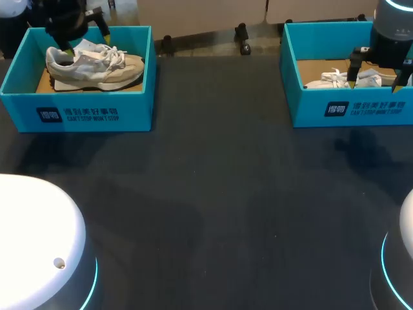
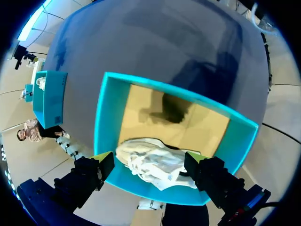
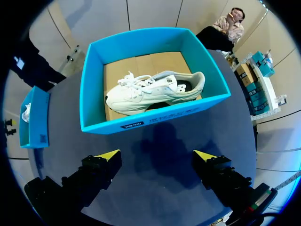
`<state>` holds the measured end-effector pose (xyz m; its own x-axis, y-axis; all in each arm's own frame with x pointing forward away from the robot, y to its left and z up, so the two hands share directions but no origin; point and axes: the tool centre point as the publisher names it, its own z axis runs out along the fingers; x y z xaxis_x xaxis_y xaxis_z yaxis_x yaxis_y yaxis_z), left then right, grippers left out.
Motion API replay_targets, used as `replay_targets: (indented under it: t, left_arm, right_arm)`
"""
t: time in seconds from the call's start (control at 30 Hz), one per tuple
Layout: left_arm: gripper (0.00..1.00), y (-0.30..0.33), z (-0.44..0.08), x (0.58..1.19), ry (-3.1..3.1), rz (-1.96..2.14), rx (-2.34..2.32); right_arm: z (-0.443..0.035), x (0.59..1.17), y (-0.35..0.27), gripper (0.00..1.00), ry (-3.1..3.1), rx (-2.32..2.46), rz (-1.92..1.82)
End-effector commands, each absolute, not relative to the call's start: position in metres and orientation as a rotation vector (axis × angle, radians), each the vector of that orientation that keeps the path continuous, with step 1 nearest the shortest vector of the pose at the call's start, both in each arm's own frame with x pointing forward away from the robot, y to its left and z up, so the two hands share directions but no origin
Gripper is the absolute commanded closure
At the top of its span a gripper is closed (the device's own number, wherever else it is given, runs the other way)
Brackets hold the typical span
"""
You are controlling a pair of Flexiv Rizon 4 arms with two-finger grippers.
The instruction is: Take the shoe out of the shoebox, open the shoe tongue, remove and reinsert the insole, then place the shoe into the shoebox
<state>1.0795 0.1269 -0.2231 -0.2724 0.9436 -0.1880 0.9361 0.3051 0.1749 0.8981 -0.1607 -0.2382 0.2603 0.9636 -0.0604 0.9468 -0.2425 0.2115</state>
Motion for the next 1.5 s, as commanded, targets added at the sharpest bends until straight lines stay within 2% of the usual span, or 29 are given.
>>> replay_targets:
  t: [0.03,0.53,0.97,1.5]
  left_arm:
    - [0.0,0.142,-0.222,1.105,2.347,0.027,1.753]
    - [0.0,0.211,-0.226,1.148,2.27,0.092,1.927]
    - [0.0,0.273,-0.25,1.185,2.149,0.162,2.105]
    - [0.0,0.285,-0.293,1.195,2.142,0.114,2.232]
  right_arm:
    - [-0.239,0.897,-0.161,0.0,1.789,2.322,0.125]
    - [-0.239,0.897,-0.161,0.0,1.789,2.322,0.125]
    - [-0.239,0.897,-0.161,0.0,1.789,2.322,0.125]
    - [-0.239,0.897,-0.161,0.0,1.789,2.322,0.125]
